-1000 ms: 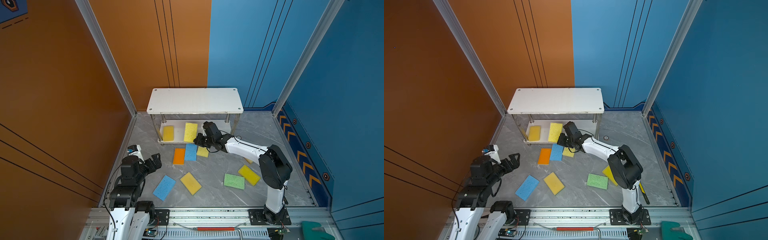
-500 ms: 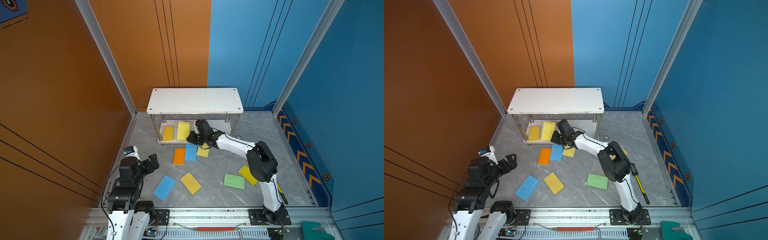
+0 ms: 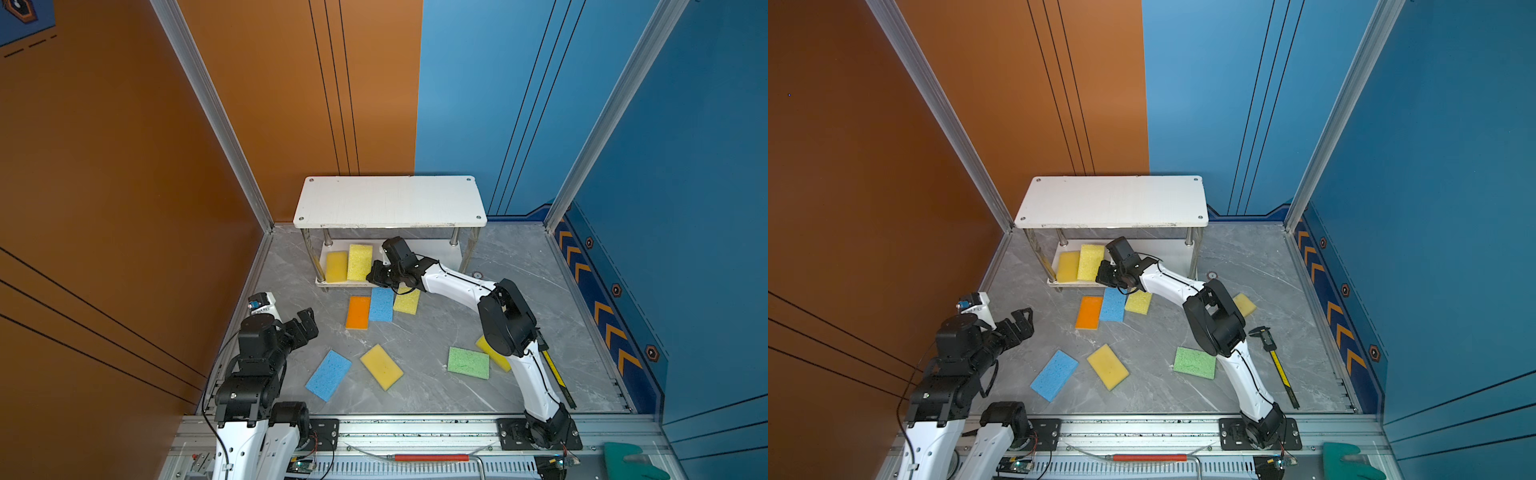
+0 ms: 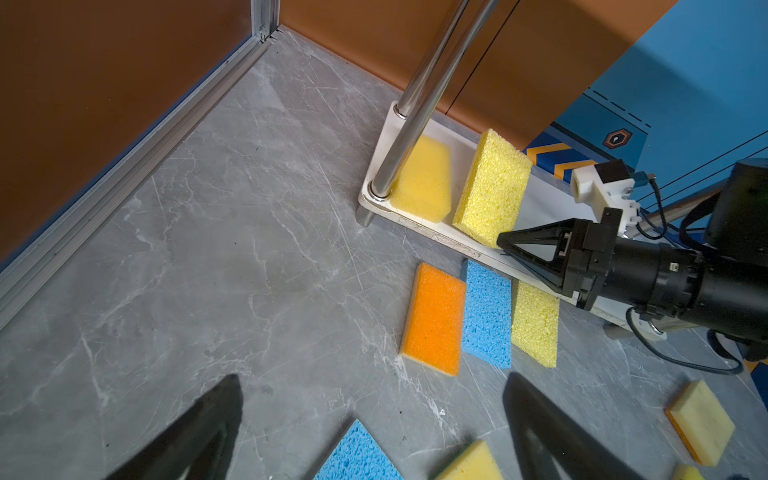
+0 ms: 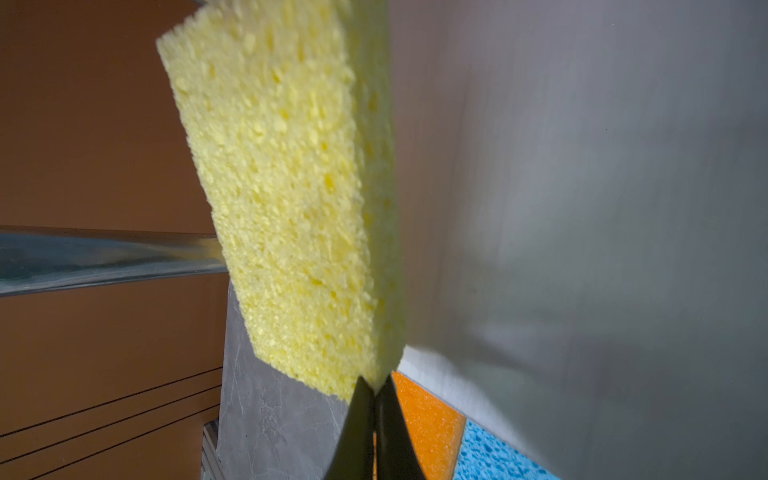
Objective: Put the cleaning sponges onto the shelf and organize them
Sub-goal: 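Lower the sponge onto the lower tier beside the foam sponge with the right gripper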
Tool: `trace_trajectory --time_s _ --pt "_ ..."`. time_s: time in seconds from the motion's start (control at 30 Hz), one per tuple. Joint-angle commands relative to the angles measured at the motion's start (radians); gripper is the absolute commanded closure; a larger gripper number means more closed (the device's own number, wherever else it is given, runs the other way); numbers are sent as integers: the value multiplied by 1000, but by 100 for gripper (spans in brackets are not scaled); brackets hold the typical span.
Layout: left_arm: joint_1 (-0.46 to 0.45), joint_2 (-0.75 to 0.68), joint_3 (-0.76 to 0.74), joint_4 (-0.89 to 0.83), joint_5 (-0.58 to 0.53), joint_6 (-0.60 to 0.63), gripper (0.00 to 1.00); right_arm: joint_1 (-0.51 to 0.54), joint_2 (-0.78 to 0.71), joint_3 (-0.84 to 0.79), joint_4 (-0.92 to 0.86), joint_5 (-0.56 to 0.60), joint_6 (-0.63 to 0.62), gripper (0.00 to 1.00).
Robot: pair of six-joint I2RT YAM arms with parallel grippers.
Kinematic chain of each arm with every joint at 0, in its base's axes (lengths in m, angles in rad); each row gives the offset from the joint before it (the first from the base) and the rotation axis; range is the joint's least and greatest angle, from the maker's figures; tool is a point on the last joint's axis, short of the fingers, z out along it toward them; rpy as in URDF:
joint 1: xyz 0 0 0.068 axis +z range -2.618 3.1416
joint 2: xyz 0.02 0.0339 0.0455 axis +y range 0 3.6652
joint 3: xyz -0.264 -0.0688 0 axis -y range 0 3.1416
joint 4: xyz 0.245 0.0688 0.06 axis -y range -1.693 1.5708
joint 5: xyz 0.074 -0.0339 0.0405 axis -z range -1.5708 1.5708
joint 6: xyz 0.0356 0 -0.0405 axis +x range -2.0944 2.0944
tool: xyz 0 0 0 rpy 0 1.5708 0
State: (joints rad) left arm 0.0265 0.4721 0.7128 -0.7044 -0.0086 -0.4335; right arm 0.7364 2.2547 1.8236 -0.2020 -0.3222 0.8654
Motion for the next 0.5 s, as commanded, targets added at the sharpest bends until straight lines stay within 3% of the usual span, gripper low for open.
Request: trace_trajectory --time_s 0.0,0.47 --pt "9 -7 15 -9 -11 15 2 -6 22 33 -35 -18 -14 100" --pt "7 -9 11 -5 -4 15 2 -17 51 73 -66 -16 -16 100"
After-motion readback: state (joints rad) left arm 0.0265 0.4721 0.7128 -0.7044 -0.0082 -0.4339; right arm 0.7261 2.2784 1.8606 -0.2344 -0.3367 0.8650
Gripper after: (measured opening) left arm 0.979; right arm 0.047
